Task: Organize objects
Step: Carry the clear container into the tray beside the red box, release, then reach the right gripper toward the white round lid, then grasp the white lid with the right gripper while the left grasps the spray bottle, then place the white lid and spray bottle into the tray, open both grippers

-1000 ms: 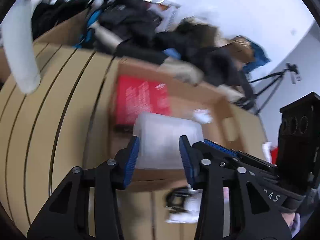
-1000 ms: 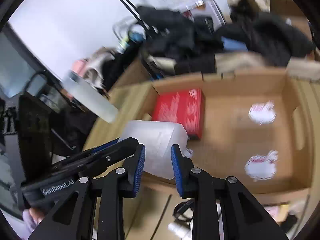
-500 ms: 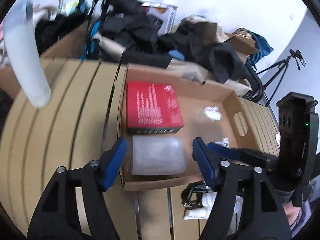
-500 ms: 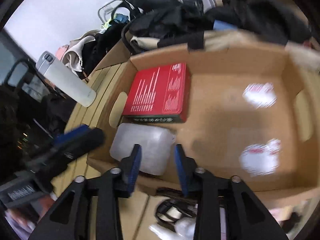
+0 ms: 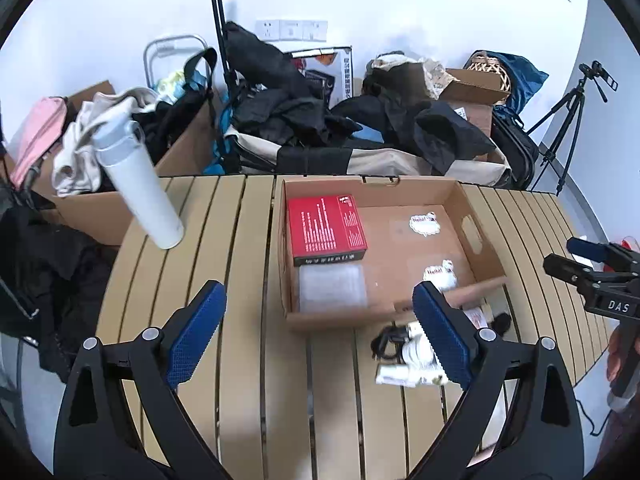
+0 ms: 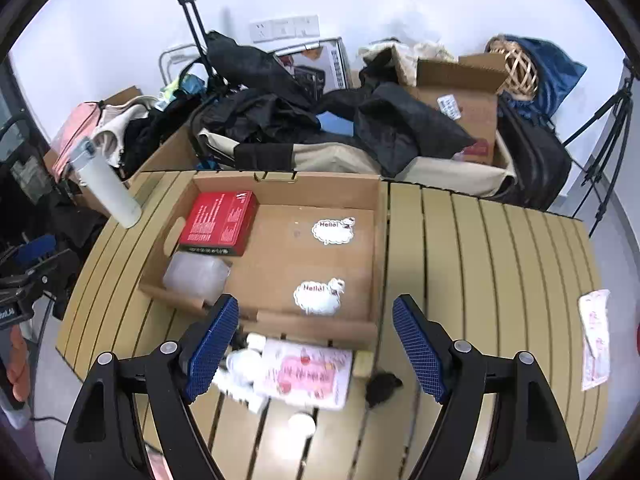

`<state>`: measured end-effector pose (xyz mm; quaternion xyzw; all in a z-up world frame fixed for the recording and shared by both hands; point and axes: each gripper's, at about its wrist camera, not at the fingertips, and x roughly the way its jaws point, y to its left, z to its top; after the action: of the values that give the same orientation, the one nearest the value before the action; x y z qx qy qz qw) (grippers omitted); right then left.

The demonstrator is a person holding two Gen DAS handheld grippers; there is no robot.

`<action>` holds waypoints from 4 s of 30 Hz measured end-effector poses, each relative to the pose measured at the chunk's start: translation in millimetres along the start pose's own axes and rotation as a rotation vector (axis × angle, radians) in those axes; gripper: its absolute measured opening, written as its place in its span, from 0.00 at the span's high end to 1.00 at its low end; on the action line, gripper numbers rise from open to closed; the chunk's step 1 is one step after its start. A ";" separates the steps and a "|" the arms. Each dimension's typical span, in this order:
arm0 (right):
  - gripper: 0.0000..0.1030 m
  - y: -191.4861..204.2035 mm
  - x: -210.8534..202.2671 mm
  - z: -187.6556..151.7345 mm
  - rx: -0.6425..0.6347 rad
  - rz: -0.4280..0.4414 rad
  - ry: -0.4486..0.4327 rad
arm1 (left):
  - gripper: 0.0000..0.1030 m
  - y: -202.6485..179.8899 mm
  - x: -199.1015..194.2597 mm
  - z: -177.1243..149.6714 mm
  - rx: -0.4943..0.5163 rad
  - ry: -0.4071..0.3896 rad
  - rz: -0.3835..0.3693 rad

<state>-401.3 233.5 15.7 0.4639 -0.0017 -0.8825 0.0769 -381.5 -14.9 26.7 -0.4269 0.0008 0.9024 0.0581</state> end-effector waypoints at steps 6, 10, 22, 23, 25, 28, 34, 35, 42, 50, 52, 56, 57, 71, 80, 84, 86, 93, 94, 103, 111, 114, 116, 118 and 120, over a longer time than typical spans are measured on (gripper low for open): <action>0.20 23.5 -61.7 -55.3 -0.119 -0.008 -0.076 | 0.06 -7.7 -65.3 -56.9 0.028 -0.105 0.045; 0.20 37.7 -99.4 -122.8 -0.176 0.055 -0.111 | 0.05 -9.9 -106.7 -126.4 0.015 -0.154 0.043; 0.20 35.1 -68.6 -268.4 -0.028 0.143 -0.048 | 0.00 -36.7 -95.9 -222.4 0.075 -0.104 -0.058; 0.20 34.5 -71.2 -267.1 -0.024 0.150 -0.069 | 0.00 -37.6 -94.6 -221.1 0.074 -0.106 -0.069; 0.20 33.1 -72.0 -263.0 -0.016 0.183 -0.090 | 0.00 -40.0 -87.3 -219.9 0.072 -0.105 -0.092; 0.20 30.0 -59.8 -259.8 -0.020 0.167 -0.076 | 0.00 -50.5 -61.1 -214.6 0.112 -0.066 -0.097; 0.29 8.3 -24.1 -252.2 0.036 0.140 -0.010 | 0.00 -94.7 0.4 -180.0 0.327 -0.114 -0.137; 0.29 3.8 -19.3 -250.0 0.043 0.141 -0.003 | 0.00 -103.6 18.7 -171.5 0.373 -0.103 -0.147; 0.29 -16.9 3.1 -240.0 0.063 0.144 0.025 | 0.13 -134.7 101.9 -147.0 0.550 -0.020 -0.241; 0.30 -18.3 43.6 -212.8 0.020 0.163 0.027 | 0.62 -123.2 121.1 -151.5 0.440 0.030 -0.292; 0.37 -15.9 57.3 -201.4 0.001 0.143 0.014 | 0.73 -124.3 117.5 -151.2 0.403 0.086 -0.334; 0.42 -9.4 81.4 -187.4 -0.037 0.115 0.007 | 0.63 -125.1 120.4 -149.1 0.352 0.120 -0.350; 0.45 -8.2 86.8 -185.5 -0.043 0.111 0.012 | 0.53 -125.2 122.8 -147.7 0.345 0.124 -0.346; 0.70 -4.8 97.9 -185.3 -0.069 0.052 -0.023 | 0.76 -134.3 115.3 -172.6 0.319 0.166 -0.342; 0.70 -21.4 -11.4 -230.3 0.055 0.151 -0.107 | 0.76 -63.9 -13.0 -183.5 0.063 -0.022 -0.392; 0.70 -22.5 -36.8 -236.2 0.072 0.148 -0.128 | 0.76 -56.1 -38.9 -180.7 0.028 -0.054 -0.418; 0.70 -19.1 -45.1 -227.1 0.050 0.143 -0.154 | 0.76 -53.0 -41.4 -164.1 0.001 -0.047 -0.443; 0.70 -11.9 -57.7 -127.4 -0.054 0.184 -0.262 | 0.76 -46.9 -8.1 -37.7 -0.073 -0.003 -0.421; 0.70 -10.6 -52.5 -105.3 -0.071 0.191 -0.267 | 0.76 -50.6 10.8 -9.9 -0.071 -0.008 -0.363; 0.70 -9.5 122.3 49.6 0.008 0.186 -0.031 | 0.76 -54.8 202.6 68.9 -0.147 0.185 -0.156; 0.21 -25.5 220.4 68.2 0.027 0.011 0.035 | 0.20 -52.1 263.9 48.8 -0.011 0.179 0.063; 0.20 -25.5 221.6 67.2 0.015 0.031 0.047 | 0.18 -34.5 257.5 48.7 -0.141 0.164 0.016; 0.20 -30.3 221.0 67.9 0.035 0.047 0.044 | 0.18 -29.6 257.8 46.5 -0.164 0.180 0.019; 0.20 -28.7 218.2 67.1 0.034 0.057 0.037 | 0.18 -31.9 252.5 44.0 -0.132 0.176 0.019; 0.20 -27.6 211.5 65.2 0.025 0.041 0.044 | 0.18 -30.6 236.7 38.4 -0.127 0.197 -0.055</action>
<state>-576.4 227.2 -122.4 0.4841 -0.0207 -0.8702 0.0894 -556.7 42.1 -129.8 -0.5161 -0.0624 0.8525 0.0555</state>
